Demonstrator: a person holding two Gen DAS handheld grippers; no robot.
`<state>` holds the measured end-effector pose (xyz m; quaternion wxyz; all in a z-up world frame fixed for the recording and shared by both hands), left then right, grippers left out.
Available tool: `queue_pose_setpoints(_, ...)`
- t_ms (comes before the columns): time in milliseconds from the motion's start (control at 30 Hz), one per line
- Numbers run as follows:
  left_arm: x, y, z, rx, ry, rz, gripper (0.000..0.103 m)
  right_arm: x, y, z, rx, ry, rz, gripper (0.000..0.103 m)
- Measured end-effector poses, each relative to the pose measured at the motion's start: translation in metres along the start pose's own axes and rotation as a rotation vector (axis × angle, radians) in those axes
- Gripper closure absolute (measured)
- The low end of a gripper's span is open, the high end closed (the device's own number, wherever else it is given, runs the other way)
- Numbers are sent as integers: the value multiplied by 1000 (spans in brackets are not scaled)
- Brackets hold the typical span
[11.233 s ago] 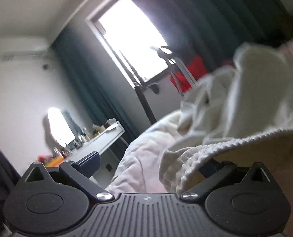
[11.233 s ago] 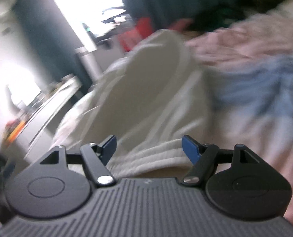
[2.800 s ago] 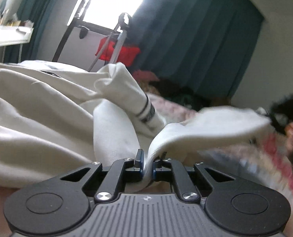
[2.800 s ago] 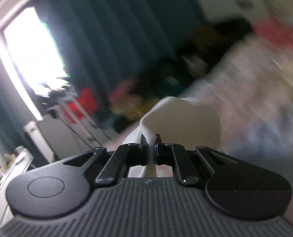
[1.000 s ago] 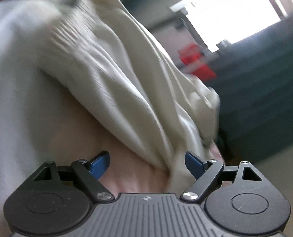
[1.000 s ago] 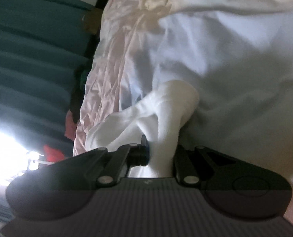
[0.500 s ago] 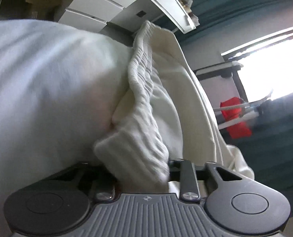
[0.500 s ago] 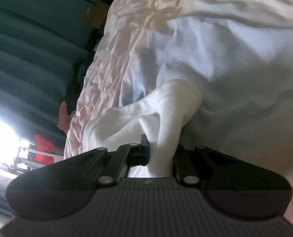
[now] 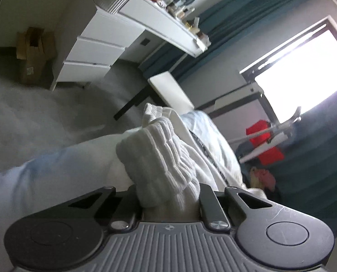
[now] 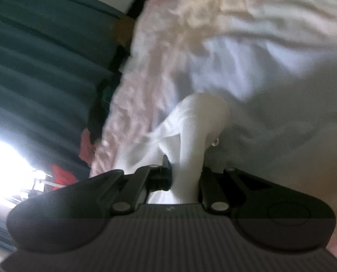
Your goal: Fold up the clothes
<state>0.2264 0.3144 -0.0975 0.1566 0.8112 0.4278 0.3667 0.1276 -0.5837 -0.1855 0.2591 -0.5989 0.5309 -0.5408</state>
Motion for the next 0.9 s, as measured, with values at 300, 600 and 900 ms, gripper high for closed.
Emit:
queue_pose_setpoints(300,-16,-84,-7,137,-82,122,91,-4,32,-15,-317,-64,-88,95)
queue_pose_setpoints(600,-23,-86,-22,187,-61,225,58,-2,9,-35,-428,-49,-190,59)
queue_pose_setpoints(900,-40,-46,-69,233,76,467,31,-41,-105,-78,-196,39,-495,23)
Point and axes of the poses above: each gripper's, at about its wrist camera, not at the fingertips, and z roughly the way its jaws point, y to its right, x to its top, the point moved 7 cm from there along z, roughly the way its jaws point, and after that the axes turned 12 degrees about x, right-handed, at the moved point
